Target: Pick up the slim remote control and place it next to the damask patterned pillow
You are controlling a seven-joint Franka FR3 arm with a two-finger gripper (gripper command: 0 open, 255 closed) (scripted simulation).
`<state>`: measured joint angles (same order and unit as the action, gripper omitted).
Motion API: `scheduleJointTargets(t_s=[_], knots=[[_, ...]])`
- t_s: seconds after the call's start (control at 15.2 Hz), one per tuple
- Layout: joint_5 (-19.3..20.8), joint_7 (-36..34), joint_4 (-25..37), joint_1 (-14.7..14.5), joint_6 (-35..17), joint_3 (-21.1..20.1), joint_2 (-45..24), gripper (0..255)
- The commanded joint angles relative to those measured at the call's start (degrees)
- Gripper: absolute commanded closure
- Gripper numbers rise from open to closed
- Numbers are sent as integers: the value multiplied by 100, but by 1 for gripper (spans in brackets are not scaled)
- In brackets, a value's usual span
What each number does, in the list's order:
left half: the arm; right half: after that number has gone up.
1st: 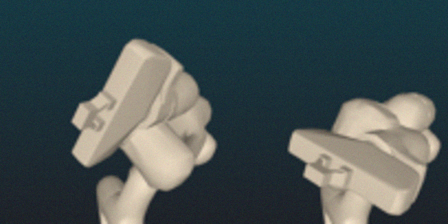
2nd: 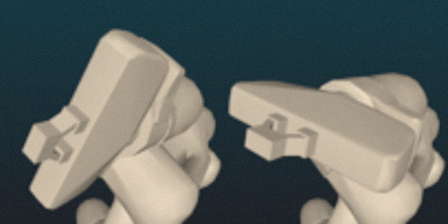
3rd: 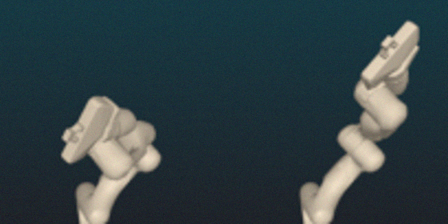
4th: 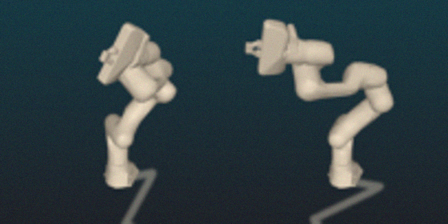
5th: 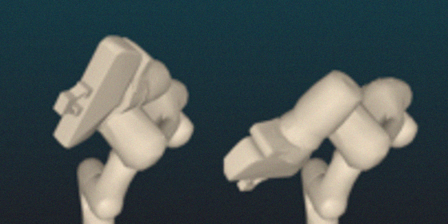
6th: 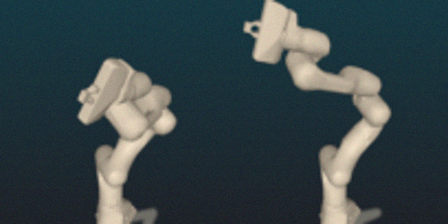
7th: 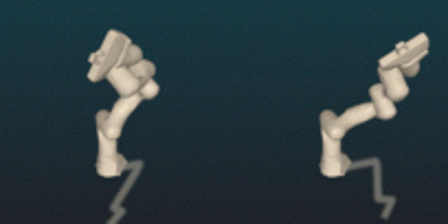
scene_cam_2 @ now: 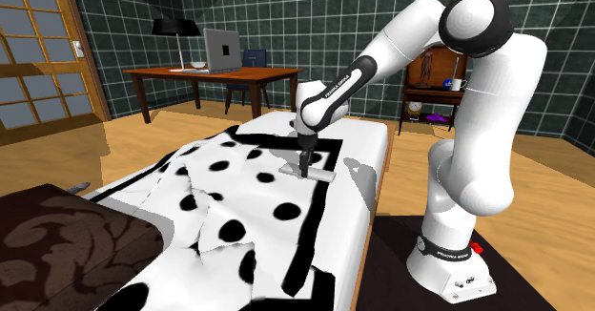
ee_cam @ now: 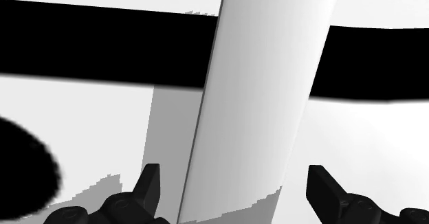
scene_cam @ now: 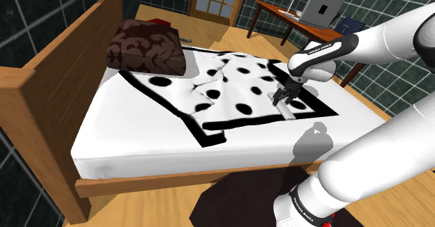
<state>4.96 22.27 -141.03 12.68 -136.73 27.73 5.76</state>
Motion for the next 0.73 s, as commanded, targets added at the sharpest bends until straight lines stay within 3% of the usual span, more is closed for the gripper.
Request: scheduleJointTargets(t_s=[0.0, 0.13, 0.2, 0.66], knots=[[-2, 3, -1, 0, -4, 1, -3, 0], [-1, 2, -1, 0, -3, 1, -2, 0], [-1, 2, -1, 0, -3, 1, -2, 255], [-2, 4, 0, 1, -3, 2, -3, 255]])
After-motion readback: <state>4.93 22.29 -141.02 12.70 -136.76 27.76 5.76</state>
